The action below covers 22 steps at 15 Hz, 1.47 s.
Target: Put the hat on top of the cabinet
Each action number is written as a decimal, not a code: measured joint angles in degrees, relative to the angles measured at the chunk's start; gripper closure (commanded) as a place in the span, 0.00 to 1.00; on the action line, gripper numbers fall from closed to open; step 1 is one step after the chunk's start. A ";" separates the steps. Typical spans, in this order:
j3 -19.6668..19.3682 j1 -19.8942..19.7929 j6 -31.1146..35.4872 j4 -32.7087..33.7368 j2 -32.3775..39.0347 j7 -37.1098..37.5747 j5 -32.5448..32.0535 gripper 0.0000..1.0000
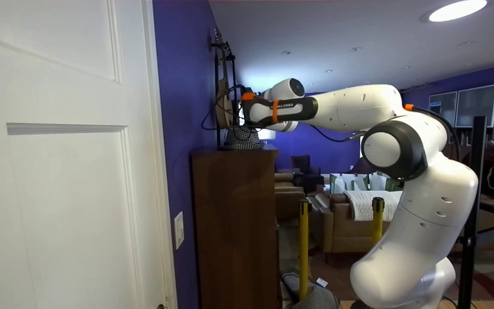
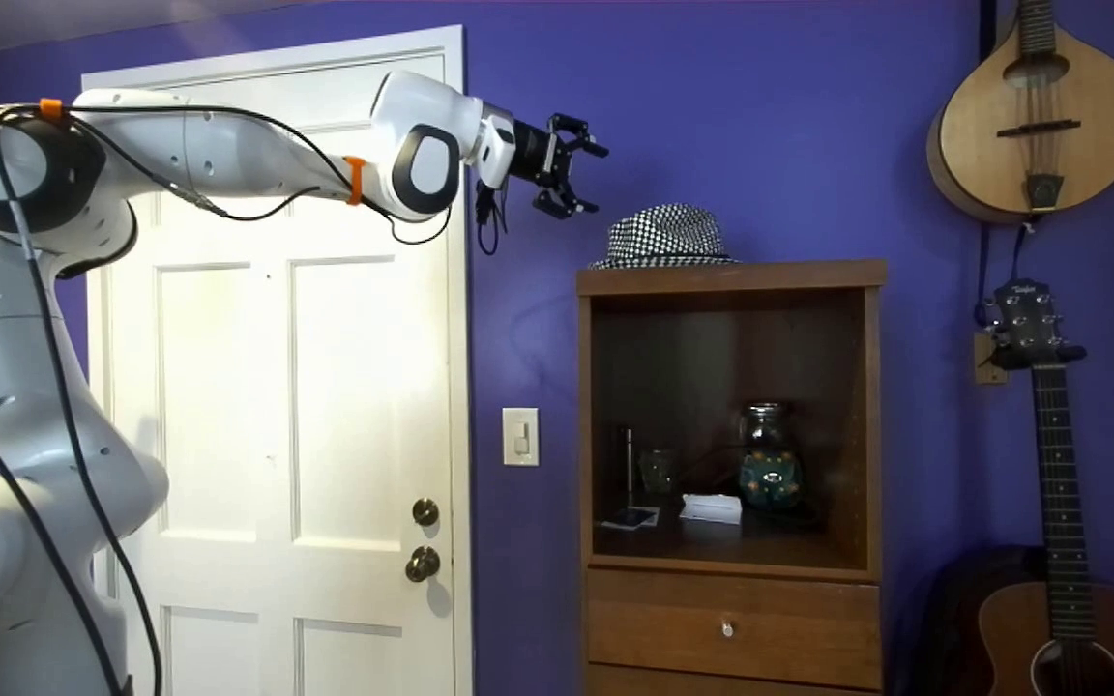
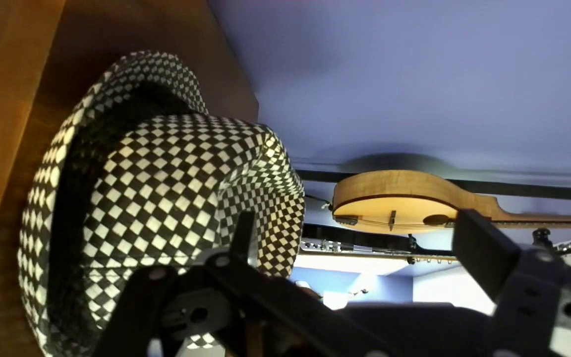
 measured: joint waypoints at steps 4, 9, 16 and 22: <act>-4.68 4.48 -9.67 3.71 -0.27 -8.40 -3.68 0.00; -11.42 14.80 -23.08 6.91 -1.29 -14.03 -13.41 0.00; -13.95 27.00 -40.97 10.65 -2.47 -21.20 -24.40 0.00; -13.92 32.92 -44.16 10.86 -2.37 -28.68 -29.62 0.00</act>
